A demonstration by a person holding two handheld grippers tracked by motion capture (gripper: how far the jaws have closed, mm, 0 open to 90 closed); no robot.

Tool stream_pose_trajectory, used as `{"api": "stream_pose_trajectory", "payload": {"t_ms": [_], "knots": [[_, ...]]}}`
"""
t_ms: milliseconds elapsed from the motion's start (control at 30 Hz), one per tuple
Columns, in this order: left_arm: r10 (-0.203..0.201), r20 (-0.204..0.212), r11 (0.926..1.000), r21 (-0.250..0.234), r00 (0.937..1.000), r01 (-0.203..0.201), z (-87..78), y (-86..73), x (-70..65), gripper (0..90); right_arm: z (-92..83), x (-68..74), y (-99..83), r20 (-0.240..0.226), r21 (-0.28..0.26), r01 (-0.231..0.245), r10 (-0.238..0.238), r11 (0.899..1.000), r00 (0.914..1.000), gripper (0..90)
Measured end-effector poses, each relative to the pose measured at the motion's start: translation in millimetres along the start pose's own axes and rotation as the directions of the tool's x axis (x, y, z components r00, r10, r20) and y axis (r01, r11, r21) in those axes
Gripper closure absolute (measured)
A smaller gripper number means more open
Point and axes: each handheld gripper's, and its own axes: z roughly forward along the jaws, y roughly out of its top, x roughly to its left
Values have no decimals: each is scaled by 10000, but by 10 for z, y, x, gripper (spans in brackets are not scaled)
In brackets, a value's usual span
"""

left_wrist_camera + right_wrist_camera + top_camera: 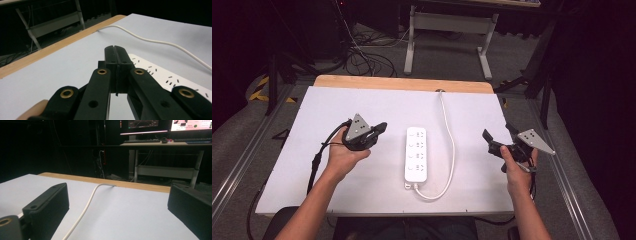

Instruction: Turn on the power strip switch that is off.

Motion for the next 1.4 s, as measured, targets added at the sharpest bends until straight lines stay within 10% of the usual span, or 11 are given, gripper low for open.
{"api": "stream_pose_trajectory", "payload": {"t_ms": [633,900,1400], "knots": [[367,847,9952,872,9957,-441,524,-30,-208,899,14,11,5,-36,20,46,-46,10000,10000,44],[595,1451,9821,1689,9876,-840,817,-103,-340,899,13,12,4,-47,46,49,-49,10000,10000,43],[183,1757,9678,2441,9843,-616,899,-178,-350,899,21,13,-1,-84,100,8,-8,9999,10000,42]]}}
